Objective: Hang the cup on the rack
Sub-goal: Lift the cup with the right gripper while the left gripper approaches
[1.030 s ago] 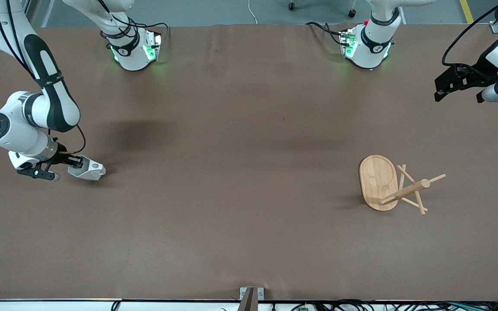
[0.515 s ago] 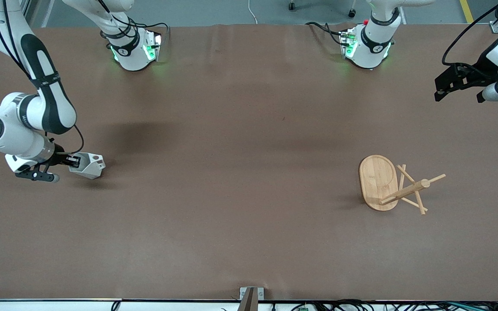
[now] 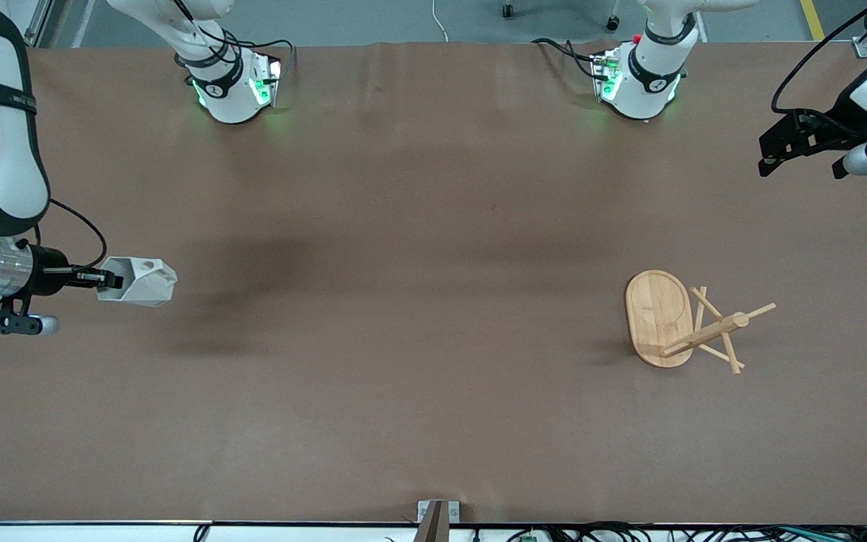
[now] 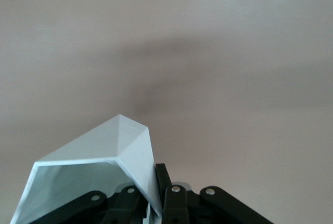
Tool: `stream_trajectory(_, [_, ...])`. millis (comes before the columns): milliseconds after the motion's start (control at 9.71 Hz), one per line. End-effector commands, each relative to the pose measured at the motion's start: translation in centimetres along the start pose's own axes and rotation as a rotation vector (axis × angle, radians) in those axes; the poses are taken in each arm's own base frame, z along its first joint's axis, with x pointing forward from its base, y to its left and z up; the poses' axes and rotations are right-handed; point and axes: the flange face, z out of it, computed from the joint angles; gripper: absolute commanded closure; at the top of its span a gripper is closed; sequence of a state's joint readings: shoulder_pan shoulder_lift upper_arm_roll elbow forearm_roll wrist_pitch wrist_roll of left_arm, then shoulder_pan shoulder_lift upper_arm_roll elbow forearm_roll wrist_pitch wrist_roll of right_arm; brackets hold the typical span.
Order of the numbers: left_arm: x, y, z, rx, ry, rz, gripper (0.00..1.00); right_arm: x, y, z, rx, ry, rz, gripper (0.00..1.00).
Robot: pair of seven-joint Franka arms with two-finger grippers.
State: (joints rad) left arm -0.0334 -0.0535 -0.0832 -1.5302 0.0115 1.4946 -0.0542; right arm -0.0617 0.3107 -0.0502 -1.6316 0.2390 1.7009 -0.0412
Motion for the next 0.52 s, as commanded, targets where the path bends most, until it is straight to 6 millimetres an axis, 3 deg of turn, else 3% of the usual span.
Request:
stream_trajectory(0, [0.4, 0.9, 0.6, -0.025, -0.018, 0.030, 0.00, -0.6, -4.0, 0.3, 0.236, -0.070, 0.017, 0.99])
stream_trajectory(206, [-0.3, 6.9, 0.7, -0.151, -0.026, 0.281, 0.00, -1.1, -9.4, 2.0, 0.411, -0.116, -0.025, 0.99])
stream_trajectory(309, [-0.9, 10.6, 0.8, -0.166, -0.021, 0.413, 0.00, -1.8, -13.1, 3.4, 0.468, -0.143, -0.050, 0.99])
stream_trajectory(412, [-1.9, 15.2, 0.7, -0.192, -0.003, 0.510, 0.00, -2.1, -14.9, 4.4, 0.527, -0.165, -0.053, 0.99])
